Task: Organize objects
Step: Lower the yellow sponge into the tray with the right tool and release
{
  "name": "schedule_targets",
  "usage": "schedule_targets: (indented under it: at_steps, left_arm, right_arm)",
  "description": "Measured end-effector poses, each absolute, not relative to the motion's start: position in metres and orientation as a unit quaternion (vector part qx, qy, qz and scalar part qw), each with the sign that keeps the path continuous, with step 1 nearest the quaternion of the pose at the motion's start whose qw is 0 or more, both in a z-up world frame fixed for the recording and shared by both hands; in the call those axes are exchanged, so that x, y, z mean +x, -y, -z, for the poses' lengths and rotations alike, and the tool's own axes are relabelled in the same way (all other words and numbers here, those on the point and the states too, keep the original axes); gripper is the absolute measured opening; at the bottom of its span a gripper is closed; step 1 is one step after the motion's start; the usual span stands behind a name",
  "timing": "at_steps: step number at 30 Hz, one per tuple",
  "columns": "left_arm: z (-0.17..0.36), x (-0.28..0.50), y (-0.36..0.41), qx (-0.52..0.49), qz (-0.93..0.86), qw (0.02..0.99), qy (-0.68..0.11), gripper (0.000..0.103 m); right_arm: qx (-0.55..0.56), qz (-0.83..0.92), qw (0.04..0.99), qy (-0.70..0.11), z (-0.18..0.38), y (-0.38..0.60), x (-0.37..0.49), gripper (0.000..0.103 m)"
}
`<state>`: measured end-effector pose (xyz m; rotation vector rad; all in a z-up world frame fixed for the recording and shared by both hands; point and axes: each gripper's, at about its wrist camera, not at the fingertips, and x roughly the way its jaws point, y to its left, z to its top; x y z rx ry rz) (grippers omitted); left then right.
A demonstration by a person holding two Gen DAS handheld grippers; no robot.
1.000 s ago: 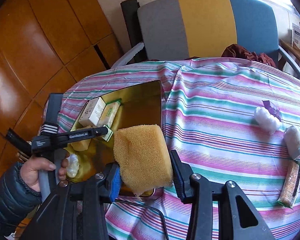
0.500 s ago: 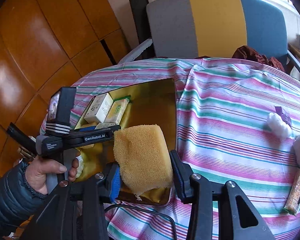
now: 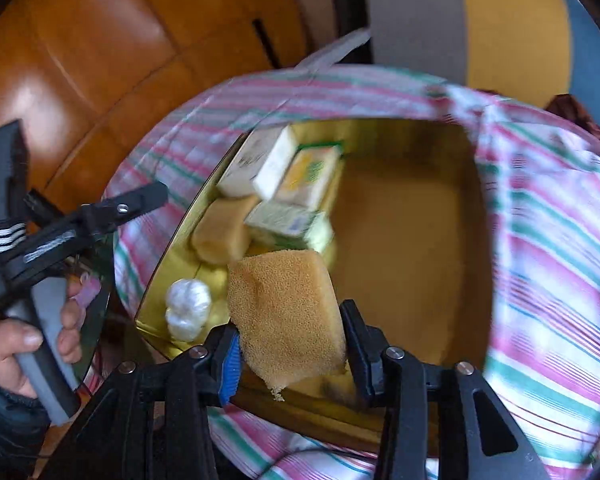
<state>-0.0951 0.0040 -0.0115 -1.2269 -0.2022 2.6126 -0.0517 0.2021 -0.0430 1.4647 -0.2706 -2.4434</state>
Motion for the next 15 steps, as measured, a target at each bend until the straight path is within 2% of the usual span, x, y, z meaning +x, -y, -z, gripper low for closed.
schedule_targets:
  at_steps: [2, 6, 15]
  left_arm:
    - [0.014, -0.090, 0.007, -0.423, -0.895, 0.116, 0.077, 0.089]
    - [0.022, -0.080, 0.020, -0.424, -0.895, 0.109, 0.081, 0.089]
    - [0.024, -0.060, 0.020, -0.411, -0.903, 0.108, 0.063, 0.089]
  right_arm:
    - [0.508, 0.842, 0.152, 0.097, 0.046, -0.187, -0.061, 0.051]
    - [0.508, 0.838, 0.161, 0.120, 0.049, -0.177, -0.071, 0.076]
    - [0.495, 0.848, 0.139, 0.127, 0.041, -0.190, -0.056, 0.077]
